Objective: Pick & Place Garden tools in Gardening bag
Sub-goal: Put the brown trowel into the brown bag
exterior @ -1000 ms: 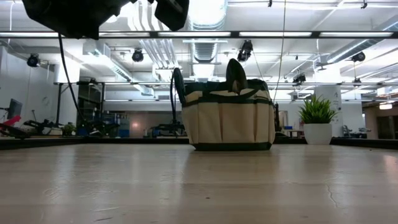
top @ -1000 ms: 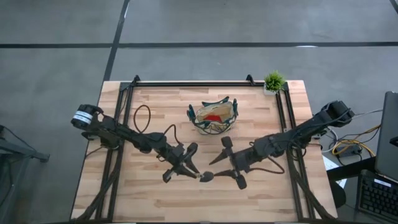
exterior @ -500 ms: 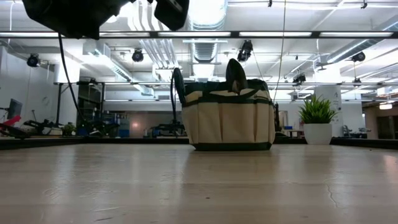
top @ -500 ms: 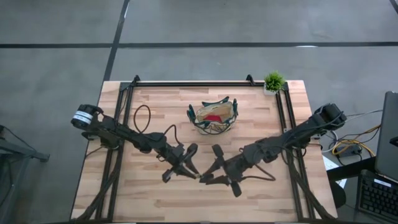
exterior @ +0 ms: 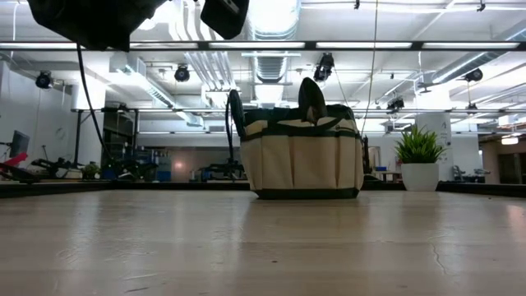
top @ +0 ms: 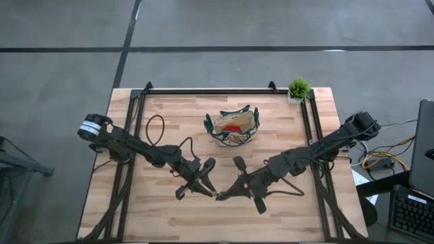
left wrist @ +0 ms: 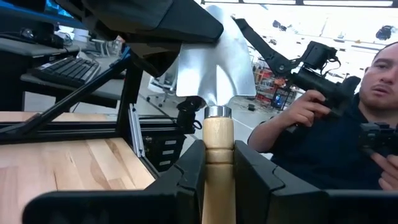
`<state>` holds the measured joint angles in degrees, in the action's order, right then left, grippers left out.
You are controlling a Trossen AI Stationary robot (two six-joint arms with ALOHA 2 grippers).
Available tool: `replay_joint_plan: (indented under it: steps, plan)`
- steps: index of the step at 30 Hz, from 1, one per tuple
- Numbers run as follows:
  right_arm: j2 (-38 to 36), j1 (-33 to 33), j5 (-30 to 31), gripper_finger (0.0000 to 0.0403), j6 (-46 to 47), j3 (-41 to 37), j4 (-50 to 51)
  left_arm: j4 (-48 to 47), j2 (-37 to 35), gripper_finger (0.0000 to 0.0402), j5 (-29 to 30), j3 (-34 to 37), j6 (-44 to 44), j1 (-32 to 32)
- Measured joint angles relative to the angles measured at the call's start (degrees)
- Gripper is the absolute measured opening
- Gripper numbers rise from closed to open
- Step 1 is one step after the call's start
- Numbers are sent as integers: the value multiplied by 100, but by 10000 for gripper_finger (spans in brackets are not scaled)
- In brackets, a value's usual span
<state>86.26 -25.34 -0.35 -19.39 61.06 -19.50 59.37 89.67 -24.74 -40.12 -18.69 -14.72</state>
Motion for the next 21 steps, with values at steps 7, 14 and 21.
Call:
replay_joint_plan:
  steps: [7,14,21]
  plan:
    - [-28,0,96,8,220,-11,35,-15,0,88,65,0,-107,0]
    - [-64,-6,638,7,602,-26,608,-92,-68,157,124,2,-117,86]
    - [-127,-7,1512,8,1095,-26,1477,-342,-174,195,107,4,11,106]
